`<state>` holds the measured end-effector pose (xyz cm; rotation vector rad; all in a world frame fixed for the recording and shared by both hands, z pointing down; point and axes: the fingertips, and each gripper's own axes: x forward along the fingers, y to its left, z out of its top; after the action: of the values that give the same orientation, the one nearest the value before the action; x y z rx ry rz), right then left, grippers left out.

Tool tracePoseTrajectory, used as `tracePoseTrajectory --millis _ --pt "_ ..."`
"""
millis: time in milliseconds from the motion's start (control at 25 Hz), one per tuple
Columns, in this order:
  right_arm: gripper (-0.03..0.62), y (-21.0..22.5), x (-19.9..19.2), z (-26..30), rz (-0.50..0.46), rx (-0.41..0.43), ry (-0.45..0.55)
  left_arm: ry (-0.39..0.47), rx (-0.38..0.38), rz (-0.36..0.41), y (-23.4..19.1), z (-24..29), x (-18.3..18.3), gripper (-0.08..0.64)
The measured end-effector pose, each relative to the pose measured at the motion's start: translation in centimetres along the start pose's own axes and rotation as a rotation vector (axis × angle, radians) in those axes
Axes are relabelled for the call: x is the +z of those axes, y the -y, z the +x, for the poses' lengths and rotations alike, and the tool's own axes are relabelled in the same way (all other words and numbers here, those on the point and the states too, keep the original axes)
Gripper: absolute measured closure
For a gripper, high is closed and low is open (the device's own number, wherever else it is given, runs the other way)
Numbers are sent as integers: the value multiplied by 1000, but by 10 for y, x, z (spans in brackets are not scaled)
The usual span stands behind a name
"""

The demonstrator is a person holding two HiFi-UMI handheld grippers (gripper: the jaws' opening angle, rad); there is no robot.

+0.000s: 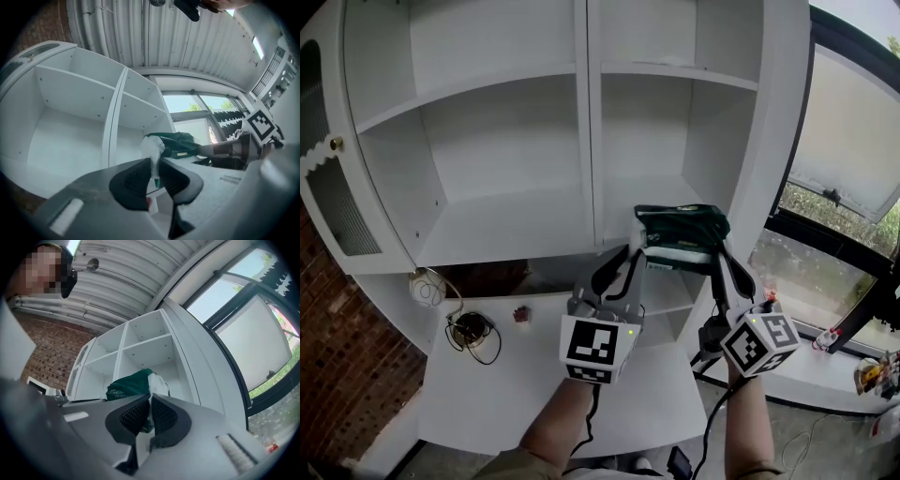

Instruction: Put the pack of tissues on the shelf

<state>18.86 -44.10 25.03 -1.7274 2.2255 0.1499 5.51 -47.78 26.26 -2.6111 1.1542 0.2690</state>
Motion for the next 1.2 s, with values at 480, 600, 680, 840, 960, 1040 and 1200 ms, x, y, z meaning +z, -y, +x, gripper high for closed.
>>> tracePoseTrajectory --millis 480,600,680,840,960,1040,1200 --pt "589 11 15 19 -59 100 -40 -49 86 28 -1 21 9 491" --pt "589 15 23 27 -72 144 -40 -61 115 35 -1 26 13 491" --pt "589 18 26 33 -76 166 -39 -71 131 51 -2 31 17 491" --pt "589 21 27 42 -81 198 -46 -94 159 72 -6 38 21 491" --pt "589 22 23 50 -103 210 -61 -106 175 60 -10 43 18 491" --pt "589 24 21 55 -121 212 -74 -111 183 38 -12 46 14 491" --pt "588 30 14 66 -143 196 -100 -138 197 35 -15 53 7 491"
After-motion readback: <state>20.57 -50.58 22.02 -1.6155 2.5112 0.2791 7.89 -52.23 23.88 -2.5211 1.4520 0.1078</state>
